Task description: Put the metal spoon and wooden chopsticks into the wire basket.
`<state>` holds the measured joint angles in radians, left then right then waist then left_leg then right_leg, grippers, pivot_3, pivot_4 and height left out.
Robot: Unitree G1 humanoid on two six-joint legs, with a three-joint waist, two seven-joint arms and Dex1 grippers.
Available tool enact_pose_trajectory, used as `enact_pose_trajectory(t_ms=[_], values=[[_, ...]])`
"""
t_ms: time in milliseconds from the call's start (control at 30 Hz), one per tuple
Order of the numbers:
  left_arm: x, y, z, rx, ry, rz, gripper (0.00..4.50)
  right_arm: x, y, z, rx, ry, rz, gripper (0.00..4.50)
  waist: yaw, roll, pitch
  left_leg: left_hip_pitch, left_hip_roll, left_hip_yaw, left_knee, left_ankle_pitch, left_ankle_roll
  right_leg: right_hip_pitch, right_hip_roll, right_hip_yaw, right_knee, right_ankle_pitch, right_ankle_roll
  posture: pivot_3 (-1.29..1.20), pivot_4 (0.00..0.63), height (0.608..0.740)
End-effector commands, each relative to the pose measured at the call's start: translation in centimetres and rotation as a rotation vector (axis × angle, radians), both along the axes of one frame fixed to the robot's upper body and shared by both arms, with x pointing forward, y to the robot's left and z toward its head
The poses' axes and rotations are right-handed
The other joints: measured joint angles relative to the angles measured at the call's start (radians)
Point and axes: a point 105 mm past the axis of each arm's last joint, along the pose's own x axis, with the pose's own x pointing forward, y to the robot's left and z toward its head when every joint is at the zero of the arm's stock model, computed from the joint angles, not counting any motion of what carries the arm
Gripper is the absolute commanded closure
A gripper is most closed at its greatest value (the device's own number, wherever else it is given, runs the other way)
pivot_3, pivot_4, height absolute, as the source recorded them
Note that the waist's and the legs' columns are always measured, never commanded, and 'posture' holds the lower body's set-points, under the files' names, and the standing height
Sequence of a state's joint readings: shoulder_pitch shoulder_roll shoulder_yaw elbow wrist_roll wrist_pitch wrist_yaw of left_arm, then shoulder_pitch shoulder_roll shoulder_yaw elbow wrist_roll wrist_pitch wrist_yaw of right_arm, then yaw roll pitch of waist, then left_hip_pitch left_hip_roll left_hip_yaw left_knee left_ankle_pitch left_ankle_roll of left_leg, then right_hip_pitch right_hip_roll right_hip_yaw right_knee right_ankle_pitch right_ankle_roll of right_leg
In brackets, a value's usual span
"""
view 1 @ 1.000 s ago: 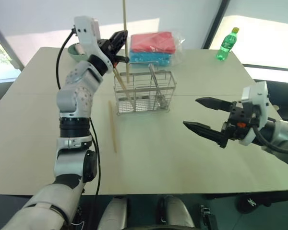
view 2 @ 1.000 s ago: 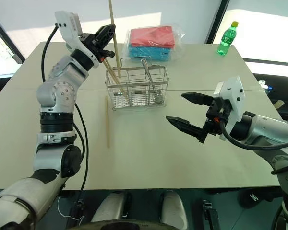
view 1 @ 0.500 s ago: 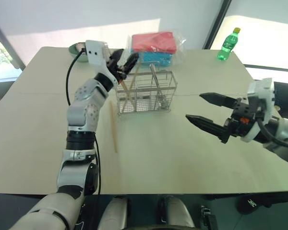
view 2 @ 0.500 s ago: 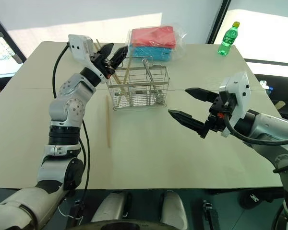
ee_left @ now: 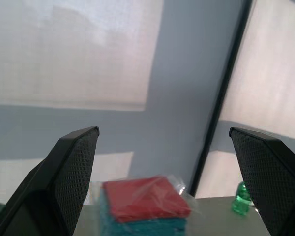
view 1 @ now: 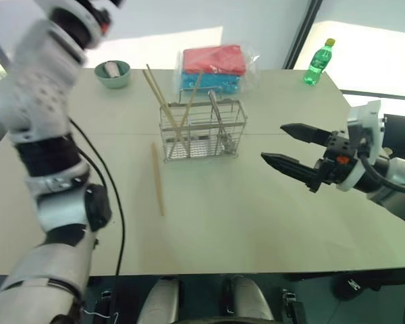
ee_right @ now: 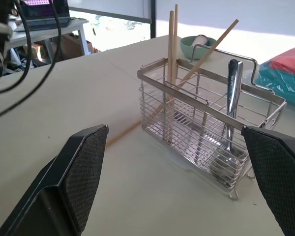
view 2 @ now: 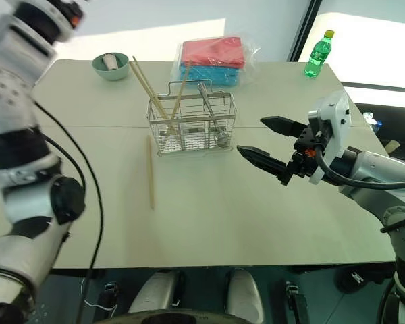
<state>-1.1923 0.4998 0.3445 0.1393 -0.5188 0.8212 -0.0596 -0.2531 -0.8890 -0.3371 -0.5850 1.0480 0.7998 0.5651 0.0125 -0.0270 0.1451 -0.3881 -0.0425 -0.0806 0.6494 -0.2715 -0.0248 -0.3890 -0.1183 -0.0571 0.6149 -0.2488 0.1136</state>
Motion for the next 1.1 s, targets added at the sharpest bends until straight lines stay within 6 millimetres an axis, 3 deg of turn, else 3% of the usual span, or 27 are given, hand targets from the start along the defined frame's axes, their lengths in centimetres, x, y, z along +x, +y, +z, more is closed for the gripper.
enact_pose_trajectory(t_ms=[33,100,233,333,500,700,833,1100], values=[[1.8,1.9,-3.6,0.076,0.260,0.208,0.03,0.0,0.3,0.7,0.007,-0.047,0.016,0.00,0.004,-0.001,0.001,0.000,0.000,0.000,0.000,0.000,0.000,0.000,0.000,0.000,0.000,0.000,0.000,0.00,0.150,0.667],[2.2,1.3,-6.1,0.151,0.420,0.226,0.03,0.2,0.5,0.5,0.008,-0.046,0.021,0.00,0.007,-0.005,0.002,-0.001,0.000,-0.001,0.001,0.000,0.000,0.000,0.000,-0.001,0.001,0.000,0.000,0.00,0.150,0.667],[1.5,-1.1,-11.4,0.096,0.744,0.179,0.03,0.3,0.8,0.4,0.001,-0.061,0.045,0.00,0.007,-0.006,0.002,-0.003,-0.002,-0.002,0.002,0.000,0.000,-0.001,-0.001,0.000,0.000,0.000,0.000,0.00,0.150,0.667],[0.8,-1.3,-13.8,0.110,0.881,0.192,0.03,0.6,0.8,0.7,0.020,-0.069,0.036,0.00,-0.002,-0.006,0.003,-0.004,-0.002,-0.002,0.001,0.000,-0.001,-0.002,-0.001,0.000,0.000,0.000,0.001,0.00,0.150,0.667],[1.0,0.2,-16.0,0.074,0.968,0.259,0.03,0.2,0.9,0.4,0.014,-0.059,0.041,0.00,-0.008,-0.005,0.003,-0.002,0.002,0.000,-0.003,0.005,-0.009,-0.006,0.001,0.001,0.001,0.000,0.001,0.00,0.150,0.667],[1.6,0.1,-19.0,0.112,1.054,0.274,0.03,0.1,0.8,0.2,0.019,-0.055,0.021,0.00,0.009,-0.006,0.003,-0.002,0.000,-0.001,-0.001,0.004,-0.008,-0.004,0.000,0.001,0.002,0.000,0.001,0.00,0.150,0.667],[2.3,-1.2,-21.5,0.150,1.118,0.234,0.03,-0.3,0.9,0.4,0.028,-0.059,0.010,0.00,0.024,-0.006,0.003,-0.003,0.000,-0.001,-0.001,0.004,-0.008,-0.005,-0.001,0.001,0.001,0.000,0.001,0.00,0.150,0.667],[3.3,-3.2,-24.7,0.189,1.182,0.134,0.03,-0.8,1.1,0.2,0.045,-0.048,-0.010,0.00,0.027,-0.006,0.003,-0.004,0.000,0.000,-0.001,0.003,-0.006,-0.005,-0.002,0.001,0.000,0.000,0.001,0.00,0.150,0.667]])
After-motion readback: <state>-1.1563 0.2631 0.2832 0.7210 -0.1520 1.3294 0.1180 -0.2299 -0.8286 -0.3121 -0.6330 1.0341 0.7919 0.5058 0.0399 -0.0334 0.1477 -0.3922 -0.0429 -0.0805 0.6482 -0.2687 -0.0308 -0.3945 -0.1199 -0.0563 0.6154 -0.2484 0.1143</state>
